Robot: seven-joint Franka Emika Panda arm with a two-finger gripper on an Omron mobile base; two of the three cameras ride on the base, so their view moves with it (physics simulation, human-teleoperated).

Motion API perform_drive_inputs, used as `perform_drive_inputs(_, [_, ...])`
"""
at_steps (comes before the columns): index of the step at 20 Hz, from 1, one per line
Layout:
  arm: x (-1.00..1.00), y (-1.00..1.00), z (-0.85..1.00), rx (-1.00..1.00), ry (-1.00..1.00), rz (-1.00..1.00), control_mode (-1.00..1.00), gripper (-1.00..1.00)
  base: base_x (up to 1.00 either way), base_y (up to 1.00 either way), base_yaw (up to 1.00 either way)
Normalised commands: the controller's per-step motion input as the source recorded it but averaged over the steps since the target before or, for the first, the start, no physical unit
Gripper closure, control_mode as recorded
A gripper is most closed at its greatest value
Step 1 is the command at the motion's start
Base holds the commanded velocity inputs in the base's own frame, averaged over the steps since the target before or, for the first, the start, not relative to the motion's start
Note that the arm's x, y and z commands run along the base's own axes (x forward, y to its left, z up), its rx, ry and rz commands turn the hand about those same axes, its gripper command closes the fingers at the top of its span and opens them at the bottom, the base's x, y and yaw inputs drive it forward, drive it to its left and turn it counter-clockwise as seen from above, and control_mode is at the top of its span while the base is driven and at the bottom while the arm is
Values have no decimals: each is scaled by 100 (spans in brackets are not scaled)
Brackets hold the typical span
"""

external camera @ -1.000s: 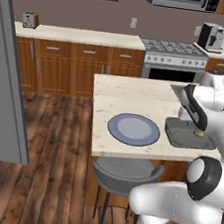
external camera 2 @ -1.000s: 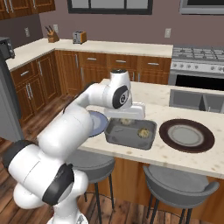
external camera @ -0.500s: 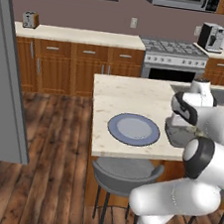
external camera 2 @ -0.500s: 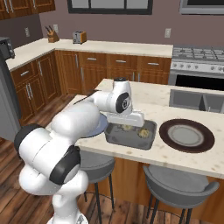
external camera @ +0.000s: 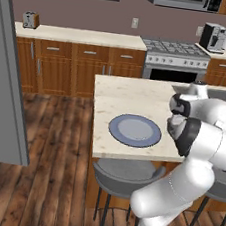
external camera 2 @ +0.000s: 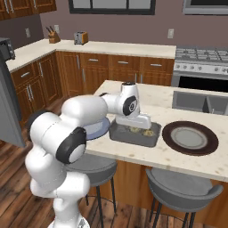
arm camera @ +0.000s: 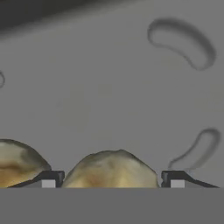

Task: Place two dumplings into each of the tupperware containers and then place the containers in the fridge.

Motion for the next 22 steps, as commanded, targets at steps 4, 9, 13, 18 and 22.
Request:
perform_drive_inputs(4, [1, -12, -4, 0, 0, -9, -100, -100, 0, 0, 0])
perform_drive_inputs(9, [0, 3, -6, 0, 0, -7, -100, -100, 0, 0, 0])
perform_drive_inputs(13, [-33, 24, 1, 0, 0, -1, -100, -100, 0, 0, 0])
perform_drive_inputs(18, [-15, 28, 25, -1, -2, 0, -100, -100, 0, 0, 0])
perform_drive_inputs(22, [-4, 8, 70, 0, -9, 6, -100, -100, 0, 0, 0])
